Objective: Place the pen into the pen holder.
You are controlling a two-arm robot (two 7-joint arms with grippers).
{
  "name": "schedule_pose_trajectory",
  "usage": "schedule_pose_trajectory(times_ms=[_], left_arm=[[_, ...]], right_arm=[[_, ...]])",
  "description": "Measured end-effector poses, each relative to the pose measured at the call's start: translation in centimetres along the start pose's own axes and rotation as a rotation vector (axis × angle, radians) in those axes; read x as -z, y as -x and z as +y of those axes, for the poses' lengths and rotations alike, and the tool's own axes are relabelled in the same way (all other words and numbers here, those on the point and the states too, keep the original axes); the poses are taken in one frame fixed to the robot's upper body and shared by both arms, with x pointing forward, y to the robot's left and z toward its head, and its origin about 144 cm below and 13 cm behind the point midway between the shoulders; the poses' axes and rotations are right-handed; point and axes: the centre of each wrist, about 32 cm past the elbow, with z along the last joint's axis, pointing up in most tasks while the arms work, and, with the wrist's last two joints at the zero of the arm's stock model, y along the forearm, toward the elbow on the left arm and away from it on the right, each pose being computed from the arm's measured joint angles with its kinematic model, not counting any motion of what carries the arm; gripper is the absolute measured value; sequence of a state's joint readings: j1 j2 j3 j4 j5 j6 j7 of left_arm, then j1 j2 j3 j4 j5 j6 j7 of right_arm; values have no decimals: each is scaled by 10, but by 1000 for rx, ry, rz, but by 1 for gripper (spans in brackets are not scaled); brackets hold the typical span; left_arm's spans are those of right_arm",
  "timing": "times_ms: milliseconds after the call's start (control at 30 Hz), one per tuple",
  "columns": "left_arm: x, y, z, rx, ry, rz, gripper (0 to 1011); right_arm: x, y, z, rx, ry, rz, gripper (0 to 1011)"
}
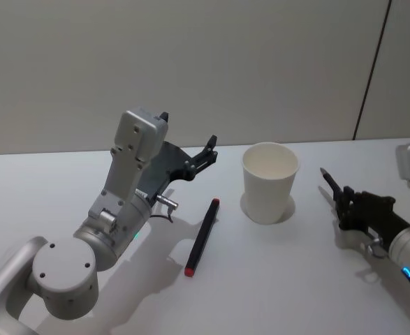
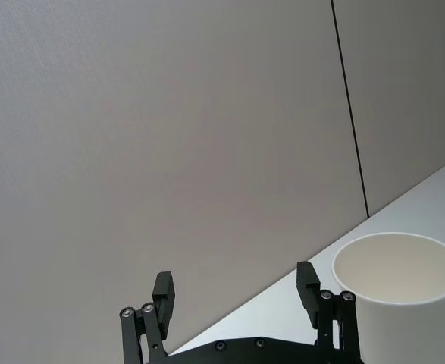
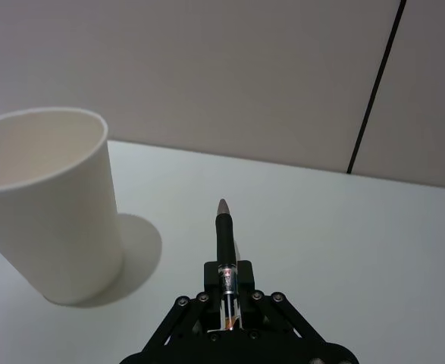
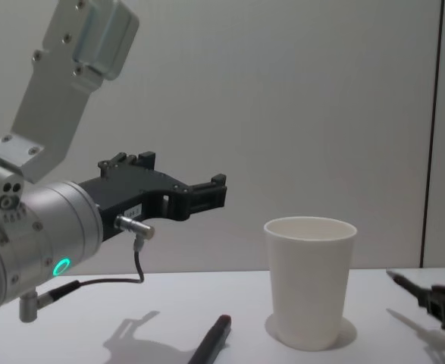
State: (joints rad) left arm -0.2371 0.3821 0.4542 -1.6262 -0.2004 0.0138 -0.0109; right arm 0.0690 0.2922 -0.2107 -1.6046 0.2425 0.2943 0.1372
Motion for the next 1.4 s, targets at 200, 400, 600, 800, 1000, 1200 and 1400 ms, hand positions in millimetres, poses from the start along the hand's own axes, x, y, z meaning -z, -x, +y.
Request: schedule_pose_trajectory(times_ms=[200, 400, 600, 800, 1000, 1200, 1400], left_arm=[[0, 0, 0, 0, 0, 0, 1001], [0, 0, 0, 0, 0, 0, 1001], [0, 0, 0, 0, 0, 0, 1001], [0, 0, 0, 0, 0, 0, 1001], [0, 0, 0, 0, 0, 0, 1001], [0, 0, 0, 0, 0, 0, 1001], [0, 0, 0, 0, 0, 0, 1001]], right_arm=[[-3, -3, 1, -27, -88, 15, 123], [-7, -8, 3, -58, -189, 30, 123], [-13, -12, 4, -90, -295, 44, 123], [-19, -17, 4, -119, -389, 57, 123], [-28, -23, 5, -157, -503, 73, 123], [-38, -28, 7, -200, -616, 87, 123], [-46, -31, 12, -246, -712, 97, 123]])
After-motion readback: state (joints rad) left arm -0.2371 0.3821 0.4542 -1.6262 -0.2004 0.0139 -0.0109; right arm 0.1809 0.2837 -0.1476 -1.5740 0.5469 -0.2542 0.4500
